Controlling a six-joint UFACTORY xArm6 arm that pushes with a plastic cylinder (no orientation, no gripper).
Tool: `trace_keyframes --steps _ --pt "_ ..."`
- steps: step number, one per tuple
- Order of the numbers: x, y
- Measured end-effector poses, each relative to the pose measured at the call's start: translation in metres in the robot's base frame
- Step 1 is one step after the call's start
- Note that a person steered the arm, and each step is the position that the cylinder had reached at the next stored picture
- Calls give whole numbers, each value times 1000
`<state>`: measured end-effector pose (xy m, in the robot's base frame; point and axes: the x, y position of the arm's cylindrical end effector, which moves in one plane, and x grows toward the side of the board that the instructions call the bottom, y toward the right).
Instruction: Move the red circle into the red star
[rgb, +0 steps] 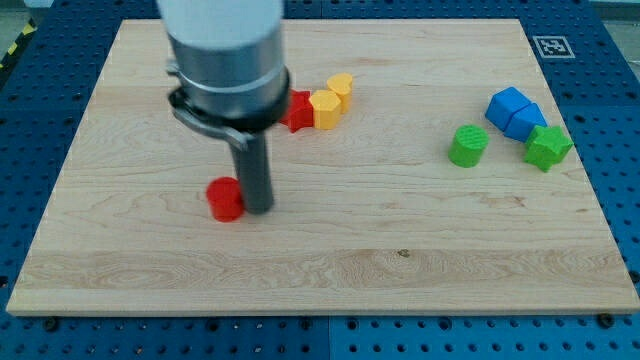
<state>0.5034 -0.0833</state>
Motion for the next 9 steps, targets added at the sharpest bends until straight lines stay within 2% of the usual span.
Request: trace_keyframes --steps 2,3,4,5,6,8,9 --pt "42 -6" --pt "26 -41" --pt "-25 -62" --pt "-50 -63" --pt "-40 -64" --pt "-123 -63" --pt "-117 -69"
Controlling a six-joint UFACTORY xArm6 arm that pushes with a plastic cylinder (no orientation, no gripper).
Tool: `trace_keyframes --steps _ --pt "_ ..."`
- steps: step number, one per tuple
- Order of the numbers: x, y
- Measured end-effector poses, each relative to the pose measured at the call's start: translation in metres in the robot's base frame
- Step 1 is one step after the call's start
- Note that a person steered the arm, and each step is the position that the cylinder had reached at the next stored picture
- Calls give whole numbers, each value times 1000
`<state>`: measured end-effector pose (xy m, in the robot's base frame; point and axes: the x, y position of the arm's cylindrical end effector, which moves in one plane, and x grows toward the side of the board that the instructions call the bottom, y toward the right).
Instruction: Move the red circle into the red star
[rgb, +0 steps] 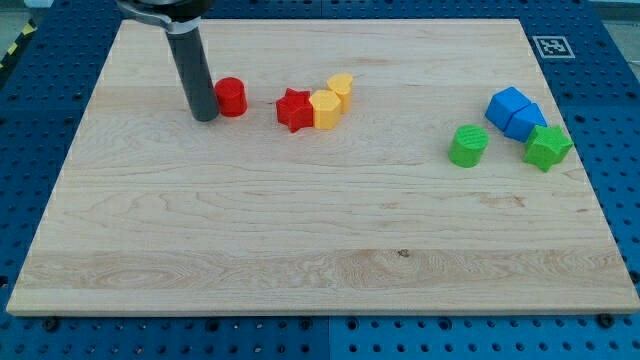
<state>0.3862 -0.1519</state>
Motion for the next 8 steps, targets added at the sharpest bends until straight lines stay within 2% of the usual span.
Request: trace_keyframes --steps 1,2,4,6,8 --pt "-1 -3" --pt "-26 15" --pt "-48 -4" --pt "-45 53" --pt "-45 80"
